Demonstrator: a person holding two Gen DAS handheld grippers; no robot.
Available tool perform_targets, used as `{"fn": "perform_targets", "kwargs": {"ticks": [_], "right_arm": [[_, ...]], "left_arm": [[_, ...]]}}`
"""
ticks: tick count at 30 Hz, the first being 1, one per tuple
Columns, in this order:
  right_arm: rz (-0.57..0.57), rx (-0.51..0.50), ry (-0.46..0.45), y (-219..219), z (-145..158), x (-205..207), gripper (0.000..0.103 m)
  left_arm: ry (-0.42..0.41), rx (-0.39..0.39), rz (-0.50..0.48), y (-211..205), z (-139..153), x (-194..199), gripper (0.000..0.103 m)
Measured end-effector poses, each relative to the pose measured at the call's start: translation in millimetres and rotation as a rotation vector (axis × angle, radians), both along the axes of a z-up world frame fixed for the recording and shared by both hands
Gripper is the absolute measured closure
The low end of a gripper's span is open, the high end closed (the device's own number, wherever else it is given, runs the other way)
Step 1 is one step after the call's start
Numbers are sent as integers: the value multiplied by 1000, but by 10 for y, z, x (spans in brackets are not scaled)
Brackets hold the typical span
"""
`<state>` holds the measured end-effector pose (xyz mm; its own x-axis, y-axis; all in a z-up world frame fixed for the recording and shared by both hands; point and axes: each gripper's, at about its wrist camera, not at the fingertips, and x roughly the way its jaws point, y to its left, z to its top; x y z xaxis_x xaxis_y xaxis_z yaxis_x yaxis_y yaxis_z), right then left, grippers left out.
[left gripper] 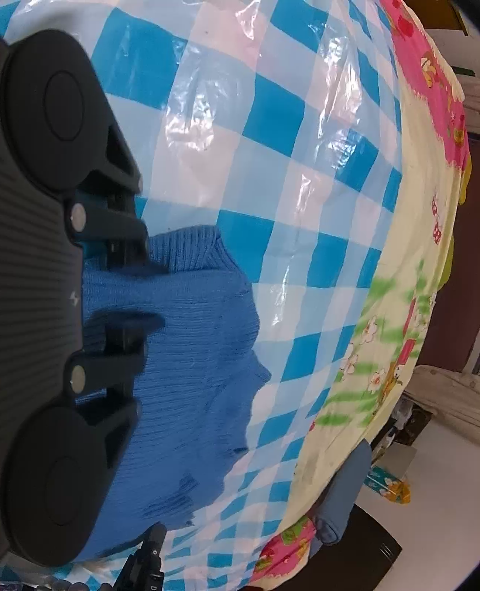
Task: Fold small clothes
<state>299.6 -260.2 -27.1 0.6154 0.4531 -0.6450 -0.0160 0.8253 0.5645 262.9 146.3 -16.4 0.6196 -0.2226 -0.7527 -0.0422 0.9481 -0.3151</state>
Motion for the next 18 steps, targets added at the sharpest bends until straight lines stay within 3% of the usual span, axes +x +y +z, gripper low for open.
{"fn": "perform_targets", "kwargs": {"ticks": [4, 9, 12, 18], "right_arm": [[-1, 0, -35, -4, 83, -41, 103], [-5, 8, -92, -14, 242, -56, 103], [-40, -19, -60, -84, 194, -7, 94], [-65, 5, 30, -203, 6, 17, 91]], "left_arm": [[-31, -5, -1, 7, 88, -47, 91], [-72, -28, -16, 31, 217, -28, 91], [-66, -15, -32, 10, 200, -29, 91], [-22, -41, -39, -8, 72, -27, 91]]}}
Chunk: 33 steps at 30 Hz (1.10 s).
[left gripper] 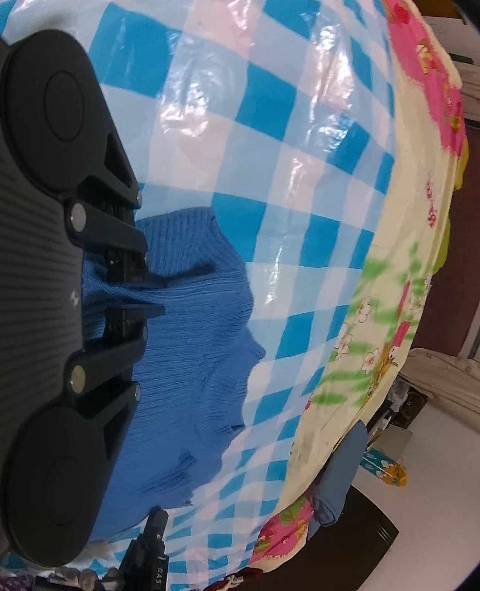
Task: Fold small clothes
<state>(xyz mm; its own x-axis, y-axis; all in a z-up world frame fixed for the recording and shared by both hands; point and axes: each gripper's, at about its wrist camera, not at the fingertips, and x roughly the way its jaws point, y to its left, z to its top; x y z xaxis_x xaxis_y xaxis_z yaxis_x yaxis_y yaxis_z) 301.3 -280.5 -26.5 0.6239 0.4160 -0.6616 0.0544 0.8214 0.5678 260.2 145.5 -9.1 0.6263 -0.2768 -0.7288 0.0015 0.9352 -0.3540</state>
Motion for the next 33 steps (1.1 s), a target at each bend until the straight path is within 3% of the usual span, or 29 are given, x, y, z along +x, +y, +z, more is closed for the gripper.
{"fn": "perform_targets", "kwargs": {"ticks": [6, 17, 20, 22, 24, 33], "right_arm": [[37, 4, 13, 74, -31, 91, 89], [49, -6, -16, 104, -1, 70, 101], [58, 0, -29, 127, 33, 61, 101], [60, 1, -32, 132, 42, 71, 101], [50, 14, -32, 110, 42, 87, 102], [27, 75, -96, 9, 229, 45, 102]], "left_arm": [[11, -2, -22, -25, 12, 35, 78], [3, 65, -36, -58, 31, 1, 74], [11, 100, -18, -90, 2, 65, 75], [17, 102, -7, -88, -6, 87, 88], [19, 97, -3, -78, -8, 86, 91], [-22, 40, 12, -26, 97, 50, 91]]}}
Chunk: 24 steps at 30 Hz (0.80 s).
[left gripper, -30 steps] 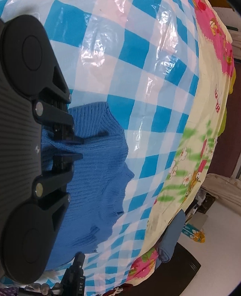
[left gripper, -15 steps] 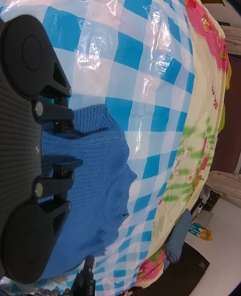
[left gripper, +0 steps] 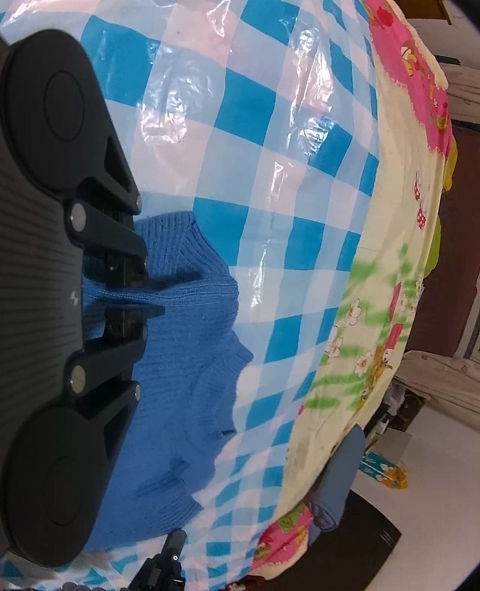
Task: Fold small clothes
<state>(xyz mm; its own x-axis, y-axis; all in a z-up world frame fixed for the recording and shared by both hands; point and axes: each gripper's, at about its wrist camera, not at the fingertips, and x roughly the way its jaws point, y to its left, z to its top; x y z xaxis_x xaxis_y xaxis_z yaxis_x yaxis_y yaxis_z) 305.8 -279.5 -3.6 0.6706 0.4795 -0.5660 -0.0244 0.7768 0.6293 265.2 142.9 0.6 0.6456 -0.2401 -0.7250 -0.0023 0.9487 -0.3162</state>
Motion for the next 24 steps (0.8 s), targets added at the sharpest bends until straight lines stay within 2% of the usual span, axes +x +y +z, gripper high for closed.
{"fn": "perform_targets", "kwargs": {"ticks": [10, 13, 16, 18, 20, 22, 24], "right_arm": [[-65, 35, -75, -51, 225, 85, 102], [-92, -14, -29, -33, 57, 137, 102], [-89, -63, 44, -3, -178, 171, 102], [-79, -9, 68, -31, -251, 139, 95], [-68, 10, 48, -49, -219, 75, 95], [-51, 11, 39, -62, -188, 46, 90], [-20, -18, 47, -32, -188, 52, 76]], "left_arm": [[-58, -29, 50, 140, 140, 51, 92], [-27, 6, 73, 172, -8, 99, 92], [23, -11, 97, 241, -203, 73, 93], [15, -47, 98, 275, -198, -1, 92], [8, -70, 94, 302, -157, -42, 92], [3, -98, 68, 315, -111, -63, 86], [-15, -127, 49, 301, -60, -100, 81]]}}
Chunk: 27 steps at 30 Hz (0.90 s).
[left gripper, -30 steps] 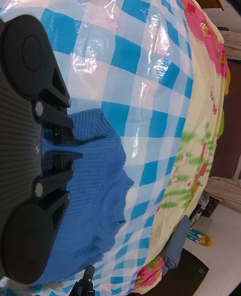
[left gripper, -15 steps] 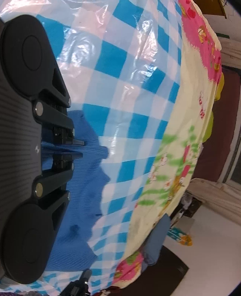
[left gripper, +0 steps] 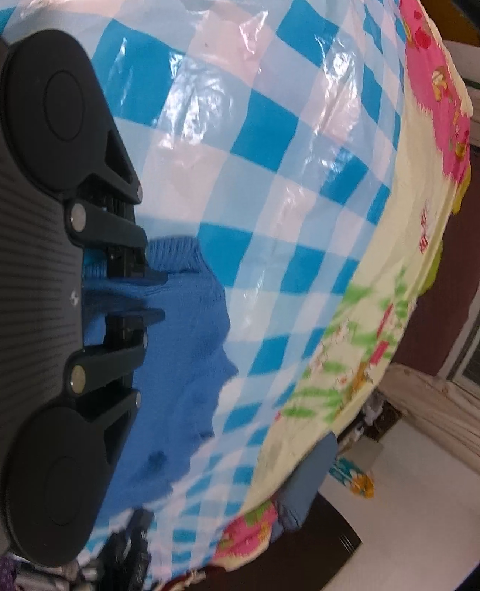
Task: Fold small clothes
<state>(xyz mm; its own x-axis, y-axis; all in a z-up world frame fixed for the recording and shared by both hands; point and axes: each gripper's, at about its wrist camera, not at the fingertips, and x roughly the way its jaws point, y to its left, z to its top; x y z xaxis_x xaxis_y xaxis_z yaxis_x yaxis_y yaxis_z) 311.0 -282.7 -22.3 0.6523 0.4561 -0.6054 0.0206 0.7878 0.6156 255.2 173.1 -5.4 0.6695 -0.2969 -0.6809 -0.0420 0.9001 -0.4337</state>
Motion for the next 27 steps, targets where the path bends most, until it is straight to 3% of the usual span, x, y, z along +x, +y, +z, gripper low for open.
{"fn": "perform_targets", "kwargs": {"ticks": [3, 5, 8, 10, 11, 21, 25, 27], "right_arm": [[56, -1, 19, 91, -60, 15, 76], [77, -9, 2, 165, -46, -8, 77], [87, -56, 3, 235, -10, -25, 100], [91, -79, -9, 250, 48, -42, 100], [93, -90, -25, 252, 93, -62, 100], [49, -7, -193, 136, 591, -176, 101], [-25, 35, -185, 22, 464, -160, 101], [-44, 10, -127, 21, 262, -127, 101]], "left_arm": [[-13, -7, -41, -84, 45, -28, 69], [3, 28, -53, -142, 21, 9, 65], [64, 89, -43, -193, -65, 115, 68], [67, 112, -40, -206, -65, 129, 89], [58, 107, -43, -200, -44, 119, 90], [-82, 47, 10, -4, 309, 27, 93], [-94, 47, 33, 24, 268, 49, 93], [-40, 65, 35, 10, 107, 94, 93]]}}
